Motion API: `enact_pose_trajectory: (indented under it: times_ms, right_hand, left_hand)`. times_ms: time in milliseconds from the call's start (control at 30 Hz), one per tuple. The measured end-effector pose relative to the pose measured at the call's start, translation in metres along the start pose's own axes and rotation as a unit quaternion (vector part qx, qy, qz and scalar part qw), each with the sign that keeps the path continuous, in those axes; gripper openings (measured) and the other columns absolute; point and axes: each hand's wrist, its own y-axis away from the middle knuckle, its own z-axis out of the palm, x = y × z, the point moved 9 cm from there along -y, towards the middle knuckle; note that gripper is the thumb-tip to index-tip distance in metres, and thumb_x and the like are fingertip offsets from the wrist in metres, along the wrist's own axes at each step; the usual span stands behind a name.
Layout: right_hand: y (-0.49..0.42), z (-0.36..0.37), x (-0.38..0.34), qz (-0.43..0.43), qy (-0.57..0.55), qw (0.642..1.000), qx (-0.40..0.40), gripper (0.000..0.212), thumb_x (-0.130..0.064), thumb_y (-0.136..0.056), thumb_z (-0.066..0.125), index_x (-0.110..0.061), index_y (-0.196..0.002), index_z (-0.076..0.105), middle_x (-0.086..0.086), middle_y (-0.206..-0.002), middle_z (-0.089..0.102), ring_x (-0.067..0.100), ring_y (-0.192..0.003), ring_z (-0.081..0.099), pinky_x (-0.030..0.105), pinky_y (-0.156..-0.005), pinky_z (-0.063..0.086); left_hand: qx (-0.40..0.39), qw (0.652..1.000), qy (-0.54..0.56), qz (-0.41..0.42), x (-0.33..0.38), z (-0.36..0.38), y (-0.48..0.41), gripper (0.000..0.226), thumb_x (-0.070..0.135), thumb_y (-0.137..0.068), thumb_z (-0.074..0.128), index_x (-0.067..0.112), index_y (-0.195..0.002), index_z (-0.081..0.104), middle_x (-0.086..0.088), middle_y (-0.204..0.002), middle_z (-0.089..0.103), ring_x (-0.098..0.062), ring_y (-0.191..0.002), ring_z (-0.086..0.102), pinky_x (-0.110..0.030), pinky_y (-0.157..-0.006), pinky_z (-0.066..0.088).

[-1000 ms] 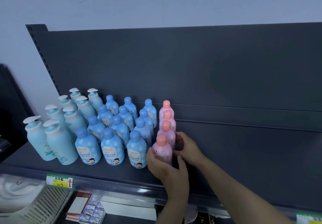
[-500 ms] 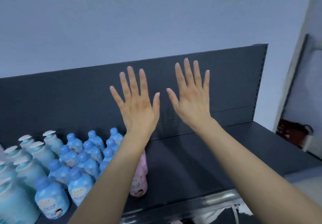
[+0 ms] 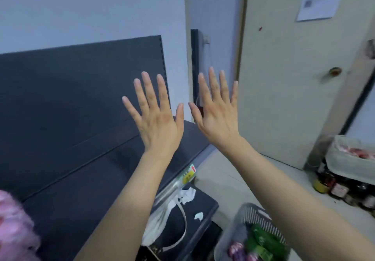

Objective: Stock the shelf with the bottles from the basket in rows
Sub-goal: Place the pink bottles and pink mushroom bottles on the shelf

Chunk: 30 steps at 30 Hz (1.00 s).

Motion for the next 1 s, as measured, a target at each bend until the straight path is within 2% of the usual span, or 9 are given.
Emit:
enact_pose_trajectory:
  times_ms: [300,433,533,667,800,900,1000]
  right_hand:
    - [0.088,0.031,0.179,0.086,0.076,0.989,-0.098,0.063,-0.047,-0.093,0.035,-0.013,-0.145,0.027,0.015,-0.153,0.025,0.034,-0.141,0.019,0.052,-0.112,0.006]
    - [0.141,0.071,0.249,0.109,0.051,0.978,-0.170,0.063,-0.047,-0.093,0.035,-0.013,-0.145,0.027,0.015,-0.153,0.024,0.034,-0.142,0.018,0.052,-0.113,0.007]
    - [0.186,0.110,0.292,0.125,0.033,0.963,-0.236,0.065,-0.049,-0.093,0.029,-0.012,-0.146,0.026,0.016,-0.153,0.023,0.034,-0.142,0.017,0.052,-0.113,0.007]
    - [0.249,0.161,0.332,0.138,0.019,0.935,-0.326,0.067,-0.051,-0.093,0.024,-0.011,-0.147,0.022,0.016,-0.153,0.022,0.035,-0.142,0.017,0.051,-0.114,0.007]
    - [0.317,0.210,0.352,0.149,0.007,0.904,-0.402,0.067,-0.050,-0.092,0.027,-0.010,-0.146,0.024,0.017,-0.152,0.026,0.036,-0.140,0.021,0.048,-0.114,0.006]
    - [0.368,0.240,0.356,0.160,0.004,0.878,-0.451,0.066,-0.048,-0.092,0.030,-0.010,-0.145,0.026,0.016,-0.151,0.027,0.035,-0.140,0.025,0.048,-0.113,0.010]
    - [0.436,0.272,0.348,0.153,-0.012,0.824,-0.545,0.068,-0.050,-0.095,0.026,-0.014,-0.149,0.006,0.012,-0.157,0.004,0.030,-0.145,0.002,0.045,-0.114,-0.002]
  left_hand:
    - [-0.072,0.987,0.120,0.084,0.169,0.097,0.057,0.071,0.043,-0.094,0.041,0.011,-0.149,0.009,-0.022,-0.155,0.013,-0.033,-0.141,0.003,-0.056,-0.110,-0.006]
    - [-0.132,0.979,0.116,0.101,0.229,0.155,0.103,0.070,0.045,-0.095,0.035,0.010,-0.149,0.008,-0.021,-0.155,0.011,-0.032,-0.143,0.002,-0.054,-0.112,-0.010]
    - [-0.183,0.972,0.099,0.105,0.263,0.202,0.145,0.071,0.046,-0.094,0.039,0.010,-0.149,0.013,-0.019,-0.155,0.012,-0.031,-0.143,0.003,-0.053,-0.112,-0.008]
    - [-0.247,0.956,0.102,0.116,0.288,0.261,0.206,0.073,0.044,-0.091,0.045,0.007,-0.148,0.017,-0.021,-0.154,0.014,-0.033,-0.142,0.007,-0.052,-0.112,-0.009]
    - [-0.321,0.935,0.072,0.129,0.294,0.313,0.274,0.078,0.046,-0.090,0.049,0.006,-0.147,0.014,-0.023,-0.153,0.017,-0.034,-0.141,0.011,-0.053,-0.112,-0.008]
    - [-0.372,0.918,0.040,0.133,0.290,0.347,0.329,0.075,0.048,-0.091,0.039,0.007,-0.148,0.011,-0.020,-0.154,0.014,-0.033,-0.142,0.011,-0.053,-0.113,-0.007]
    - [-0.451,0.884,0.040,0.116,0.283,0.376,0.394,0.071,0.049,-0.089,0.031,0.007,-0.147,0.024,-0.019,-0.153,0.023,-0.031,-0.141,0.014,-0.051,-0.113,-0.004]
